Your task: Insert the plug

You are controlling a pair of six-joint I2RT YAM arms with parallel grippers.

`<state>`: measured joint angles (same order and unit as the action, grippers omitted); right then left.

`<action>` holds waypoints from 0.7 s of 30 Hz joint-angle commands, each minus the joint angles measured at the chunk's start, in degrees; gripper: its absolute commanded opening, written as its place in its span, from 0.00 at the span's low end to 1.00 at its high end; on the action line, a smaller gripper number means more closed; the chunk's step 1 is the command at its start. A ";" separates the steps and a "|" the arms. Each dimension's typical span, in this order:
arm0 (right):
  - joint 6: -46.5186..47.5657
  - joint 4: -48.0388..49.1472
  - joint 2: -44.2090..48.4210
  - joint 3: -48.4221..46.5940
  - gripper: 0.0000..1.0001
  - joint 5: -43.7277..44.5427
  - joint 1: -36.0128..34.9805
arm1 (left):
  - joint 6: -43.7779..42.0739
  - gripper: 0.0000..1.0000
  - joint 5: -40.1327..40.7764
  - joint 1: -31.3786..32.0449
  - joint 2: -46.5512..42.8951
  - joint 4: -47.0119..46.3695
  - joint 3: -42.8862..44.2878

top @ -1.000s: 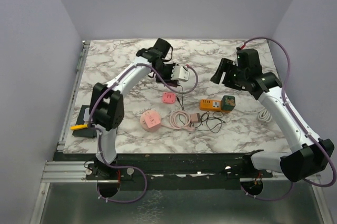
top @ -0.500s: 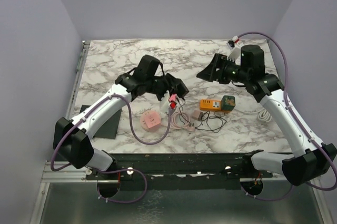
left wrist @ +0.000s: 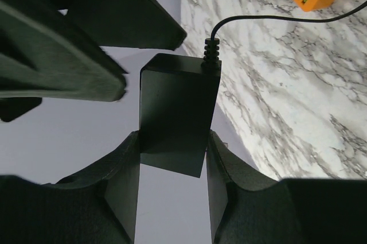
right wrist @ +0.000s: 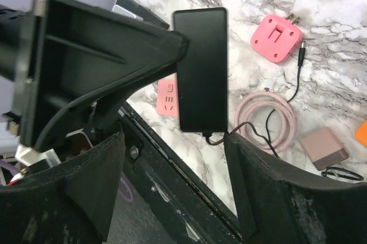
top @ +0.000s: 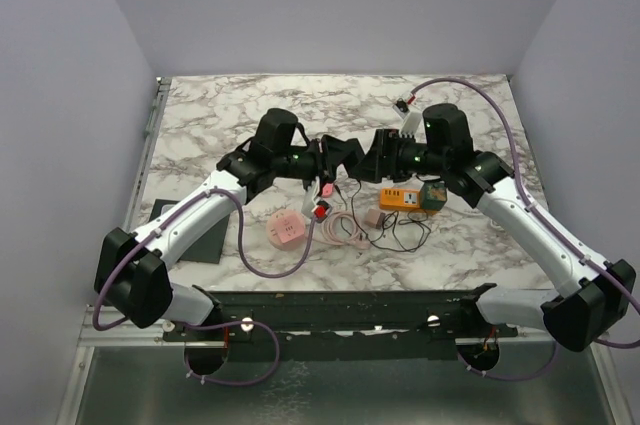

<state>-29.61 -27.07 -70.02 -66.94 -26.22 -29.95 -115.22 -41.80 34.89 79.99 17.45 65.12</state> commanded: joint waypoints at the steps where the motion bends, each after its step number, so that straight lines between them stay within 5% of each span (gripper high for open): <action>1: 0.96 1.53 -0.57 0.62 0.72 4.28 -0.73 | -2.66 0.00 -5.25 0.15 -2.61 -4.30 -1.40; 9: 4.94 -2.92 -0.95 -1.86 0.69 10.47 -0.98 | -3.62 0.00 -6.08 0.17 -4.02 -4.30 -3.53; 21: 2.78 2.53 -2.29 -1.21 0.62 5.30 -1.20 | -4.74 0.00 -6.98 1.04 -3.53 -4.30 -3.69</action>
<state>-26.11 -27.16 -71.26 -67.11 -18.94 -30.52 -118.56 -45.06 35.27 77.78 14.20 61.45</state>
